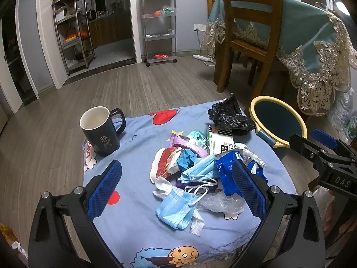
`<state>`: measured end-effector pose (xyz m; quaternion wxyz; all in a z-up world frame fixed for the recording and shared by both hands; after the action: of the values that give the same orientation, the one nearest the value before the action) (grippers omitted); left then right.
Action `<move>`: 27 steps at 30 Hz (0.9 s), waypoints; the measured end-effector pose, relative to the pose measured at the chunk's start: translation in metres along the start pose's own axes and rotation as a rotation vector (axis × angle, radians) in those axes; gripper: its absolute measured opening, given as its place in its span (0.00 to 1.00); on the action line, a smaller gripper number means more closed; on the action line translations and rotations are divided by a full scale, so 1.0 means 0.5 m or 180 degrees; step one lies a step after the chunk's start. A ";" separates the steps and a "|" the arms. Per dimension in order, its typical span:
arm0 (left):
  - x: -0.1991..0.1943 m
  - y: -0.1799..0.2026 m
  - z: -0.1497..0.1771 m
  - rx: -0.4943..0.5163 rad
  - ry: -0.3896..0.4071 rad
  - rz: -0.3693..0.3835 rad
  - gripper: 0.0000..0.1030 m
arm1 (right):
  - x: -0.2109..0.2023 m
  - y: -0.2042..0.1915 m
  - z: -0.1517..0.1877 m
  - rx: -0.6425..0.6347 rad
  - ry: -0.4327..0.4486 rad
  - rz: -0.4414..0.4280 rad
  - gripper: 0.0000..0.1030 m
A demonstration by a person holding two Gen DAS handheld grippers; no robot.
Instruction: Collect trash
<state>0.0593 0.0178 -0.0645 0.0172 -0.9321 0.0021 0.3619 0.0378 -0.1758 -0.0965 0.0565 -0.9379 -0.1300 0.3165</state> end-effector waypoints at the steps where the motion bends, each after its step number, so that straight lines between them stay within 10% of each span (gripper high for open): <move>1: 0.000 0.000 0.000 0.0002 -0.0001 -0.0002 0.94 | -0.001 0.000 -0.001 0.0000 -0.0002 -0.0001 0.96; 27: 0.014 -0.014 0.000 -0.0136 -0.0104 -0.0021 0.94 | 0.015 0.011 0.016 0.0087 -0.0042 0.0021 0.96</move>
<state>0.0647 0.0247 -0.0691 -0.0015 -0.9262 -0.0089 0.3770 0.0399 -0.1789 -0.1087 0.0673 -0.9354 -0.1229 0.3246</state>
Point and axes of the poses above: each gripper's, at about its wrist camera, not at the fingertips, and x roughly the way its jaws point, y to its right, z to its underside, the point moved 7 cm from there along x, roughly the way its jaws point, and after that the axes turned 2 degrees about y, right-handed, at the moved point
